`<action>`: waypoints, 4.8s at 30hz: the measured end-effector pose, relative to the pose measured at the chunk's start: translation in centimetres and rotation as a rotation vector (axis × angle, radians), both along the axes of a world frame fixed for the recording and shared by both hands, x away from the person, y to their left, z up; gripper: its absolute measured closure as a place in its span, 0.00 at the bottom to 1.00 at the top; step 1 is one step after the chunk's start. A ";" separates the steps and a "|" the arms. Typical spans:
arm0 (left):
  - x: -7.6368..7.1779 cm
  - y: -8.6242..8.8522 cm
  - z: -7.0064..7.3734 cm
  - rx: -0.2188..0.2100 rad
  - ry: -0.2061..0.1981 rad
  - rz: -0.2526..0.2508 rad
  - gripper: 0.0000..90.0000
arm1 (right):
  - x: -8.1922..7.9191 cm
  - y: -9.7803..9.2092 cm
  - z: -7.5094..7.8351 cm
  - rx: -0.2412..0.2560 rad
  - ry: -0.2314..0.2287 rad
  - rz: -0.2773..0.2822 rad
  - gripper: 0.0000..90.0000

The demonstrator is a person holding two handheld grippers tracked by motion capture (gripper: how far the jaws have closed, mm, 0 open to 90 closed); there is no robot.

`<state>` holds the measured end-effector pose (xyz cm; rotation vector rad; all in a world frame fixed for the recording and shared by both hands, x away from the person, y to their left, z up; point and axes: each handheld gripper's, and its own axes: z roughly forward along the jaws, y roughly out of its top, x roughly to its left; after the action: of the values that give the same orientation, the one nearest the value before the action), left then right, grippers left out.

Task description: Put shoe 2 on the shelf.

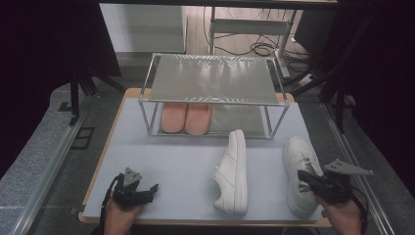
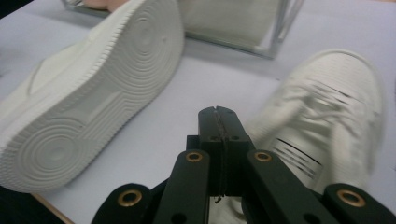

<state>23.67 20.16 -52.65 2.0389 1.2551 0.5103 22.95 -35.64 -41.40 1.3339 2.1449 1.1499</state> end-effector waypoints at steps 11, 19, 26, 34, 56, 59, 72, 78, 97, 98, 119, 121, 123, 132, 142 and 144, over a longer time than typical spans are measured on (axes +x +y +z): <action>0.0 0.0 0.0 0.000 -0.001 0.001 0.21 | 0.5 4.3 -0.2 -0.018 0.009 0.107 1.00; 0.0 0.0 0.0 0.000 -0.001 0.001 0.21 | 0.7 7.1 -0.9 -0.028 0.026 0.178 1.00; 0.0 0.0 0.0 0.000 -0.001 0.001 0.21 | 0.3 9.5 -1.5 -0.018 0.045 0.257 1.00; 0.0 0.0 0.0 0.000 -0.001 0.001 0.21 | -0.6 12.3 -1.3 -0.014 0.034 0.339 1.00; 0.0 0.0 0.0 -0.001 -0.002 0.001 0.21 | -1.4 12.2 -2.4 -0.045 0.032 0.312 1.00; -0.1 0.0 0.0 -0.001 -0.002 0.001 0.21 | -1.5 12.0 -2.4 -0.047 0.031 0.297 1.00; -0.1 0.0 0.0 -0.001 -0.003 0.002 0.21 | -2.3 10.1 -2.4 -0.079 0.036 0.230 1.00; -0.1 0.0 0.0 -0.001 -0.003 0.002 0.21 | -2.6 9.1 -2.7 -0.166 0.039 0.166 1.00; -0.1 0.0 0.0 -0.003 -0.004 0.003 0.21 | 0.4 4.9 -1.9 -0.072 0.123 -0.040 1.00; -0.1 0.0 0.0 -0.003 -0.004 0.003 0.21 | 0.4 4.9 -1.9 -0.072 0.123 -0.040 1.00; -0.1 0.0 0.0 -0.003 -0.004 0.003 0.21 | 2.8 7.2 -2.8 -0.146 0.171 -0.072 1.00; -0.1 0.0 0.0 -0.003 -0.004 0.003 0.21 | 3.0 7.4 -2.9 -0.144 0.171 -0.066 1.00; -0.1 0.0 0.0 -0.003 -0.004 0.003 0.21 | 3.2 7.7 -2.9 -0.146 0.169 -0.062 1.00; -0.1 0.0 0.0 -0.002 -0.004 0.003 0.21 | 4.1 8.5 -3.3 -0.166 0.172 -0.062 1.00; -0.1 0.0 0.0 -0.002 -0.004 0.003 0.21 | 5.1 9.8 -3.7 -0.192 0.173 -0.063 1.00; -0.1 0.0 0.0 -0.002 -0.004 0.003 0.21 | 5.3 10.2 -3.8 -0.200 0.173 -0.064 1.00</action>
<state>23.61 20.18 -52.69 2.0335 1.2559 0.5140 28.23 -25.47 -45.24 1.4438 2.2498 0.7972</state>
